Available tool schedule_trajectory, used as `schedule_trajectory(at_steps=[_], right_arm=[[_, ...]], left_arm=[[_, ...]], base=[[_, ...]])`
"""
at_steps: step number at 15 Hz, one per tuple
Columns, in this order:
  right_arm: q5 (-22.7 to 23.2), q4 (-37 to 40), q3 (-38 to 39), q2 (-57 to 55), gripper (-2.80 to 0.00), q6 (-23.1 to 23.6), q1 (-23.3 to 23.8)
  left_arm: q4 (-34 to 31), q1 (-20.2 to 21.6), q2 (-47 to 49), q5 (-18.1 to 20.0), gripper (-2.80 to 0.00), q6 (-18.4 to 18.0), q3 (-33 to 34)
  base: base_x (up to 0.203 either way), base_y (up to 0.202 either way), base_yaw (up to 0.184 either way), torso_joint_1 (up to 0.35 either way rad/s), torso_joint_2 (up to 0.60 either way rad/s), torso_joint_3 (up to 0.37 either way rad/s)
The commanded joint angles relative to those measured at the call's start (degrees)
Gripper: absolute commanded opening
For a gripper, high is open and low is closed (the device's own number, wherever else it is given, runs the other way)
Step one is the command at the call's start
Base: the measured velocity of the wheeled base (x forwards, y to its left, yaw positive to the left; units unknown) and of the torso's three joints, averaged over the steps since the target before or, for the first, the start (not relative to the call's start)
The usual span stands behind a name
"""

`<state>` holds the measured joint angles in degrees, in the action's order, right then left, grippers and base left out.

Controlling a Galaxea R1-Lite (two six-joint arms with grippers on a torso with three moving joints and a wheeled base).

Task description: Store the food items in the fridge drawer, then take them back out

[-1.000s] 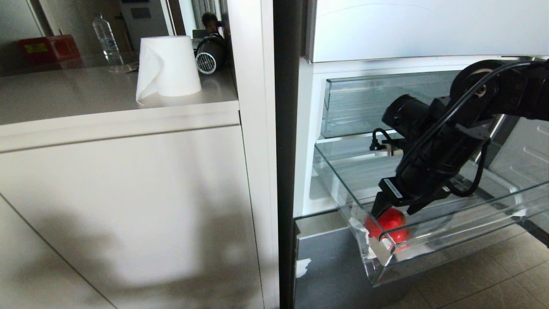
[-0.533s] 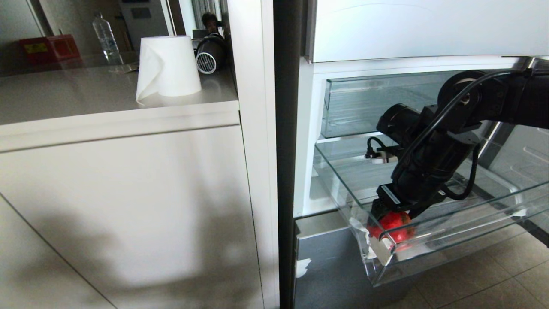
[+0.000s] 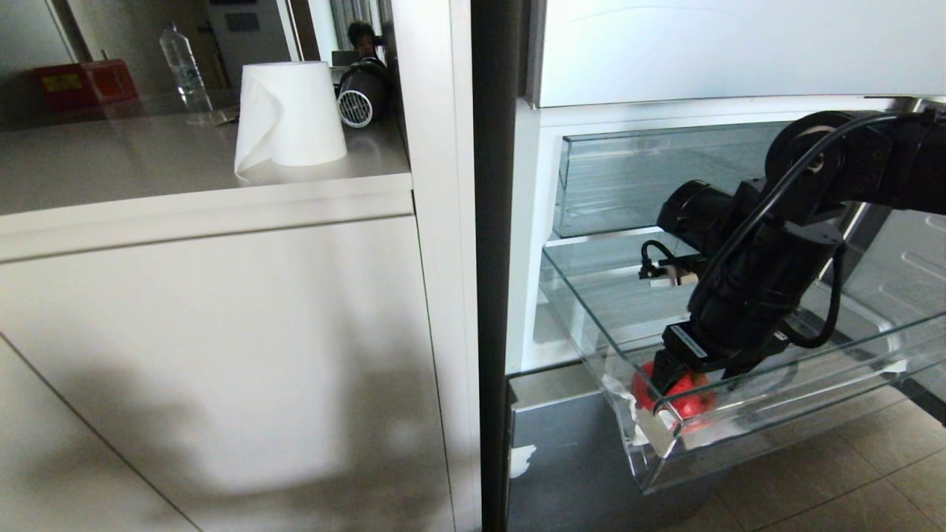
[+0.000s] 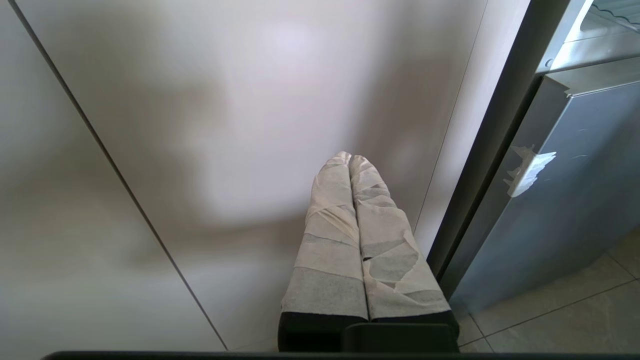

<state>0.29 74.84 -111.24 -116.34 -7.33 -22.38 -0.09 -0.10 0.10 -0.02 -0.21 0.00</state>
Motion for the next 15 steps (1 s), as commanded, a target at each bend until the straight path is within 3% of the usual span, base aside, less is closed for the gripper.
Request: schedule_trajectory(at_steps=[1,13,14,15], right_arm=[[0.1,1.3,0.1,0.2,0.0,0.0,0.0],[0.1,0.0,-0.6,-3.9,0.0,1.6,-0.2],[0.1,0.0,-0.6,-3.9,-2.8,1.6,-0.2],[0.1,-0.5,-0.6,-4.2,-2.8,2.0,-0.2]], left_arm=[[0.0,0.0,0.0,-0.1,-2.8,0.0,0.0],[0.0,-0.1,0.0,-0.1,-2.8,-0.1,0.0],[0.0,-0.1,0.0,-0.1,-2.8,-0.1,0.0],[0.0,-0.1,0.0,0.0,-2.8,0.0,0.0]], base=[[0.0,0.0,0.0,0.0,0.0,0.0],[0.0,0.0,0.0,0.0,0.0,0.0],[0.0,0.0,0.0,0.0,0.0,0.0],[0.0,0.0,0.0,0.0,0.0,0.0]])
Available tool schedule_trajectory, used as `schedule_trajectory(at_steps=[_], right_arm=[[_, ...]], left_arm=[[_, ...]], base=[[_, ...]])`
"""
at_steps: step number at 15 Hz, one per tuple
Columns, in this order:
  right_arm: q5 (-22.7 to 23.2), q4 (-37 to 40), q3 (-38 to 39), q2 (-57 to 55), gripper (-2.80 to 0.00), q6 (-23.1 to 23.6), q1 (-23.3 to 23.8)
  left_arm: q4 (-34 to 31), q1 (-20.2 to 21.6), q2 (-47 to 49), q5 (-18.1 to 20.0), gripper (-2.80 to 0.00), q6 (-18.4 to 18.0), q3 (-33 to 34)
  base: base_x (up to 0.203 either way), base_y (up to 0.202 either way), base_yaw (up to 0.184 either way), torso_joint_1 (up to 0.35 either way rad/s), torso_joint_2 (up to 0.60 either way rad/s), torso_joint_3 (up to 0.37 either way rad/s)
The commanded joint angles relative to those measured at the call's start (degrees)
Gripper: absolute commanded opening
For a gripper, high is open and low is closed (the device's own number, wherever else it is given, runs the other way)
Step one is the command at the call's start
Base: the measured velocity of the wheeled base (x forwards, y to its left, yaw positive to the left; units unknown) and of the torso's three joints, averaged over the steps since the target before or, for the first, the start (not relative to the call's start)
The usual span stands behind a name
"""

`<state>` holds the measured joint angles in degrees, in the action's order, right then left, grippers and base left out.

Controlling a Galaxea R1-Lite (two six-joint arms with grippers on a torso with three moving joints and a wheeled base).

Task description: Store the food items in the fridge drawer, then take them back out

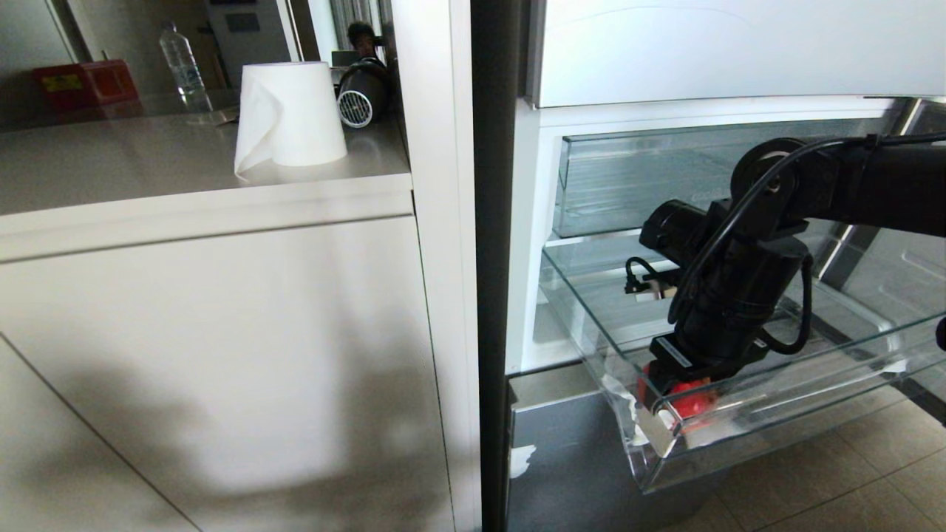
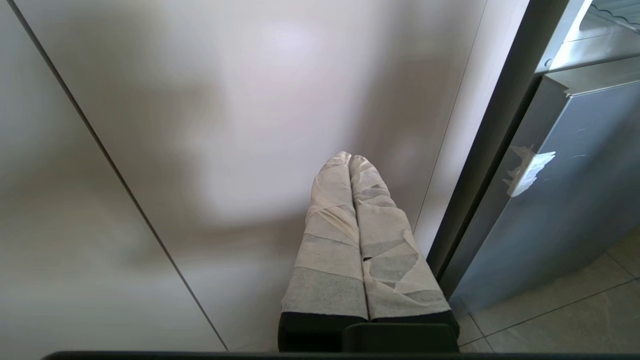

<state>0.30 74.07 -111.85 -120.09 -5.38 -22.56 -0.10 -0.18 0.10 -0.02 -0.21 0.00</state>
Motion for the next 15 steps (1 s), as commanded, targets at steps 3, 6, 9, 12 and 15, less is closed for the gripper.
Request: schedule_trajectory(at_steps=[3,6,9,12,15], right_arm=[[0.0,0.1,0.0,-0.4,-2.8,0.2,0.2],[-0.1,-0.1,0.0,0.4,-2.8,-0.1,0.2],[-2.2,-1.9,-0.2,2.9,-2.8,-0.2,0.2],[-4.9,-2.0,-0.1,7.6,-2.8,0.1,0.3],[-5.0,-1.9,0.0,12.7,-2.8,0.4,0.1]], left_arm=[[0.0,0.0,0.0,-0.1,-2.8,0.0,0.0],[0.0,0.0,0.0,-0.1,-2.8,0.0,0.0],[0.0,0.0,0.0,-0.1,-2.8,-0.1,0.0],[0.0,0.0,0.0,-0.1,-2.8,0.0,0.0],[0.0,0.0,0.0,0.0,-2.8,0.0,0.0]], base=[[0.0,0.0,0.0,0.0,0.0,0.0],[0.0,0.0,0.0,0.0,0.0,0.0],[0.0,0.0,0.0,0.0,0.0,0.0],[0.0,0.0,0.0,0.0,0.0,0.0],[0.0,0.0,0.0,0.0,0.0,0.0]])
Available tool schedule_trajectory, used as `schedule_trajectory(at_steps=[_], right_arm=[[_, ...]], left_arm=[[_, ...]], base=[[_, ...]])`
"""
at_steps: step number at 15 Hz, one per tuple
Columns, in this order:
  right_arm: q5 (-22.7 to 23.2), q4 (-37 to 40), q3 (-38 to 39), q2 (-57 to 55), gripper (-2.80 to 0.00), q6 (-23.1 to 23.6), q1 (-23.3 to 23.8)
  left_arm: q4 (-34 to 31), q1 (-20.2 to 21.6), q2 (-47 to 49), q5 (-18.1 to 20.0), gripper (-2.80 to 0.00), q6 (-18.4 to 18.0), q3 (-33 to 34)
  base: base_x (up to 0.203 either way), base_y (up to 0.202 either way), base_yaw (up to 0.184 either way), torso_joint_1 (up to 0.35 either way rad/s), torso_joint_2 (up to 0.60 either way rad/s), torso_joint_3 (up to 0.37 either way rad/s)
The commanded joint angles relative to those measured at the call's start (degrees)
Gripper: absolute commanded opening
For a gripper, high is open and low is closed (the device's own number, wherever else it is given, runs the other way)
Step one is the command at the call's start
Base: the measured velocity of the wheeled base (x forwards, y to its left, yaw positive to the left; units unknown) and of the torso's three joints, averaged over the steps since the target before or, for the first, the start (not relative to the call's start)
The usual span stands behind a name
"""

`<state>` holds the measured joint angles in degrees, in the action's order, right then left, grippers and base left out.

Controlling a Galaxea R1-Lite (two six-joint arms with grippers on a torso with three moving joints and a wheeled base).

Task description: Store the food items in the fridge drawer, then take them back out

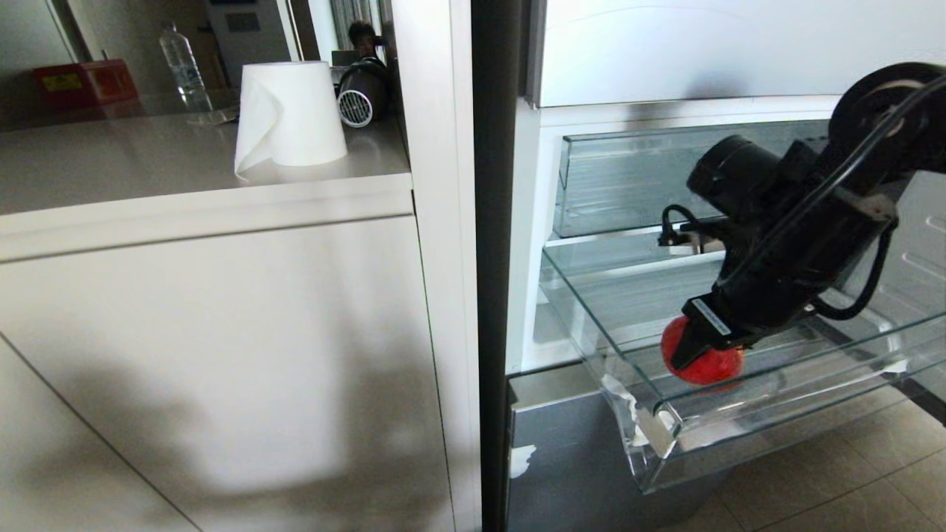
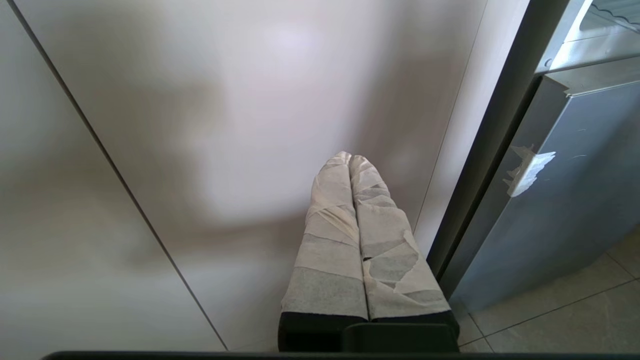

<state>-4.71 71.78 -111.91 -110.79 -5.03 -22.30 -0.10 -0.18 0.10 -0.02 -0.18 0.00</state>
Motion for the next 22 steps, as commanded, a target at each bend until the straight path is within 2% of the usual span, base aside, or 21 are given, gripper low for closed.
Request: schedule_trajectory(at_steps=[1,5,9,12,17,20,22], right_arm=[[0.0,0.4,0.2,5.3,-2.8,-0.1,-0.2],[0.0,0.4,0.4,13.5,-2.8,-0.6,-0.1],[0.2,0.7,2.8,26.8,-2.8,-0.6,-0.2],[0.3,0.8,8.9,42.4,-2.8,-1.1,-0.1],[0.6,-0.5,23.5,73.2,-2.8,-5.1,2.3],[0.4,-10.1,34.7,90.0,-2.8,-3.6,4.1],[0.3,-19.7,43.7,95.1,-2.8,-1.9,5.0]], left_arm=[[0.0,0.0,0.0,-0.1,-2.8,0.0,0.0],[0.0,0.0,0.0,0.0,-2.8,0.0,0.0],[0.0,0.0,0.0,0.0,-2.8,-0.1,0.0],[0.0,0.0,0.0,0.0,-2.8,0.0,0.0],[0.0,0.0,0.0,0.0,-2.8,0.0,0.0],[0.0,0.0,0.0,0.0,-2.8,0.0,0.0],[0.0,0.0,0.0,-0.1,-2.8,0.0,0.0]], base=[[0.0,0.0,0.0,0.0,0.0,0.0],[0.0,0.0,0.0,0.0,0.0,0.0],[0.0,0.0,0.0,0.0,0.0,0.0],[0.0,0.0,0.0,0.0,0.0,0.0],[0.0,0.0,0.0,0.0,0.0,0.0],[0.0,0.0,0.0,0.0,0.0,0.0],[0.0,0.0,0.0,0.0,0.0,0.0]])
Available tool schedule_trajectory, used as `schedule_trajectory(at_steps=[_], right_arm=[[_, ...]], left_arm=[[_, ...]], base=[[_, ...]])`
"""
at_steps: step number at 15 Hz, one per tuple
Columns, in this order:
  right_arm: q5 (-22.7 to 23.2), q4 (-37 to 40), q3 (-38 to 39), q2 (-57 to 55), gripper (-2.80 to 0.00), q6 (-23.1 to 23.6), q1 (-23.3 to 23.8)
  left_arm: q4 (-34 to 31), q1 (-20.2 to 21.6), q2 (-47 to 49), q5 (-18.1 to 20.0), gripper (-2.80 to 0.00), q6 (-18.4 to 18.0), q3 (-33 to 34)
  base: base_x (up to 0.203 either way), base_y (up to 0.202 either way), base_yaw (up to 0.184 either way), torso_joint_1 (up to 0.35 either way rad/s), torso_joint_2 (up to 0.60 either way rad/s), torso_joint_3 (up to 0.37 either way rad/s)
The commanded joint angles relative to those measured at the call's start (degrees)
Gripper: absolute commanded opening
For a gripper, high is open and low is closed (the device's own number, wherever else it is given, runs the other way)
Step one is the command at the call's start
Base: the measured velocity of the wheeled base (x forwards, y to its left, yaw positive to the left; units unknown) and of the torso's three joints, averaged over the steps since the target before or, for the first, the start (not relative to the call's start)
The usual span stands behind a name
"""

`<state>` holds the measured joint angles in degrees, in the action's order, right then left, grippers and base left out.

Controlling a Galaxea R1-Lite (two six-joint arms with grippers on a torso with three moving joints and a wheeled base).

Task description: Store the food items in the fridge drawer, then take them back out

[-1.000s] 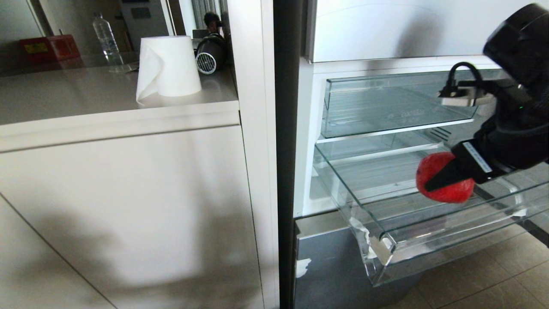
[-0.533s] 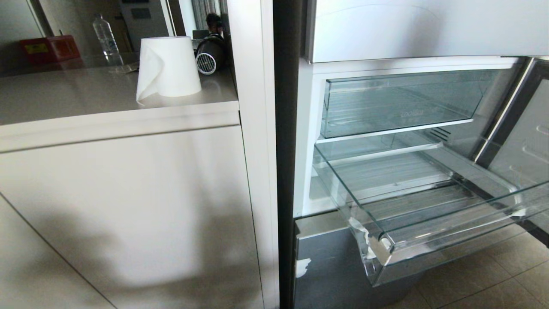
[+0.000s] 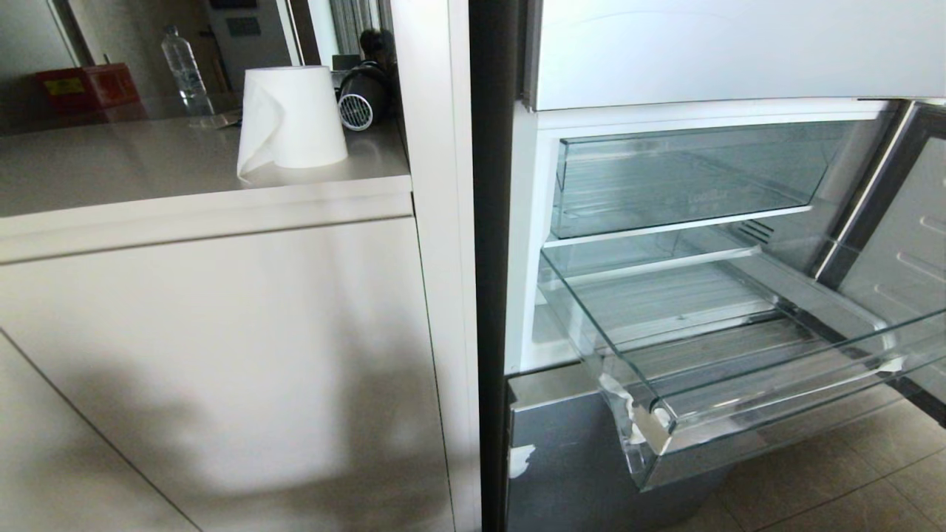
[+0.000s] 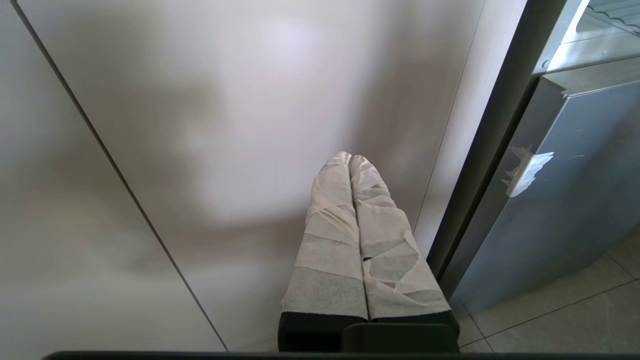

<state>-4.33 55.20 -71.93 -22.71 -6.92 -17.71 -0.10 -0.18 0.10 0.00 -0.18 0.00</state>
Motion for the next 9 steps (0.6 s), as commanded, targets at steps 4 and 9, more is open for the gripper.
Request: schedule_trajectory(at_steps=[4,9], right_arm=[[1.6,-21.4,25.0,7.1,-2.8,6.1,1.5],[7.2,-50.6,57.9,7.0,-2.8,11.1,11.7]], left_arm=[[0.0,0.0,0.0,0.0,-2.8,0.0,0.0],[0.0,0.0,0.0,-0.1,-2.8,0.0,0.0]], base=[[0.0,0.0,0.0,0.0,0.0,0.0],[0.0,0.0,0.0,0.0,0.0,0.0]])
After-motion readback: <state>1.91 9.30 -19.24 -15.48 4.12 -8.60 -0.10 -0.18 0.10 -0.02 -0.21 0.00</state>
